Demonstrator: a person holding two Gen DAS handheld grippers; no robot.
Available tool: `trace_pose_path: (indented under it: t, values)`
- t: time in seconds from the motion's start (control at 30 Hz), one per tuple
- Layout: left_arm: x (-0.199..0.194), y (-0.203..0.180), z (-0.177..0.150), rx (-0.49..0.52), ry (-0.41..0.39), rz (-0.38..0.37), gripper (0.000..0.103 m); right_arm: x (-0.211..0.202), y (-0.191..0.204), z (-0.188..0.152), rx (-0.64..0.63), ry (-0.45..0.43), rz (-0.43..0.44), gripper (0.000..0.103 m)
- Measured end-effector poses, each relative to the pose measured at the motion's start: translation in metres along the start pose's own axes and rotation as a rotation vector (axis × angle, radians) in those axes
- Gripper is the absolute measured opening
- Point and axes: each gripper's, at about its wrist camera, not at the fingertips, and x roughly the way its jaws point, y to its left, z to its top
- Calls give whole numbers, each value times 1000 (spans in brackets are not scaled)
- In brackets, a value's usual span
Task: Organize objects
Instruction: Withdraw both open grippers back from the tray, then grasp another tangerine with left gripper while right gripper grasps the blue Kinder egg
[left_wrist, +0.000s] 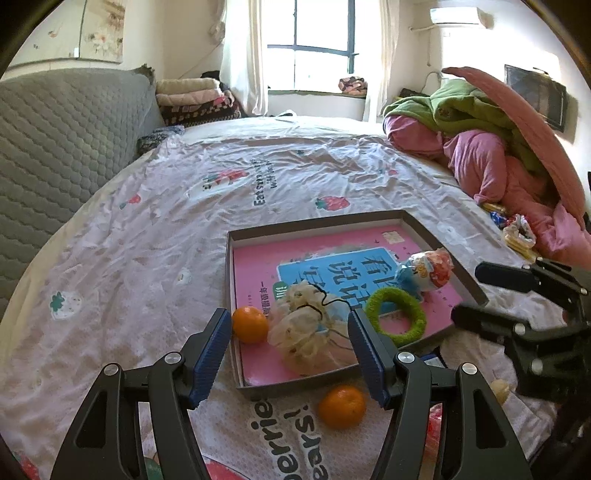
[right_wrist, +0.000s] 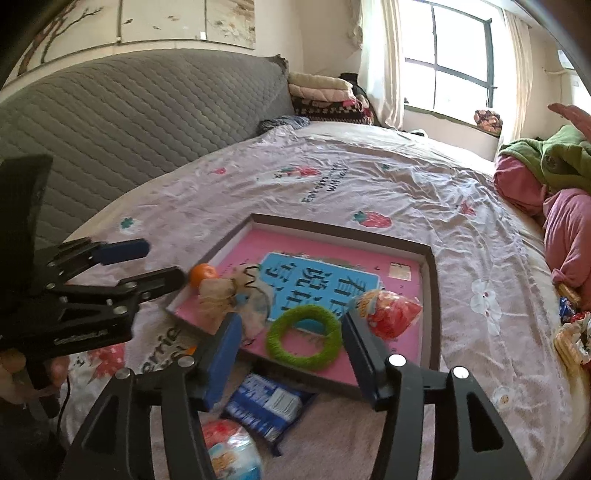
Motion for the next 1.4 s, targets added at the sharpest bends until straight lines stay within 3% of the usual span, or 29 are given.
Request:
trace_pose_path:
  t: [0.43, 0.87, 1.4]
  values:
    - [-13, -11, -15, 8, 8, -9, 67, -23, 21, -38, -47, -33, 8, 61]
    - [-16, -21, -45, 4, 54, -13, 67, -27, 20, -49, -9, -40, -25, 61]
    - [-26, -20, -78, -31, 83, -17, 67, -50, 36, -71, -18, -54, 7, 61]
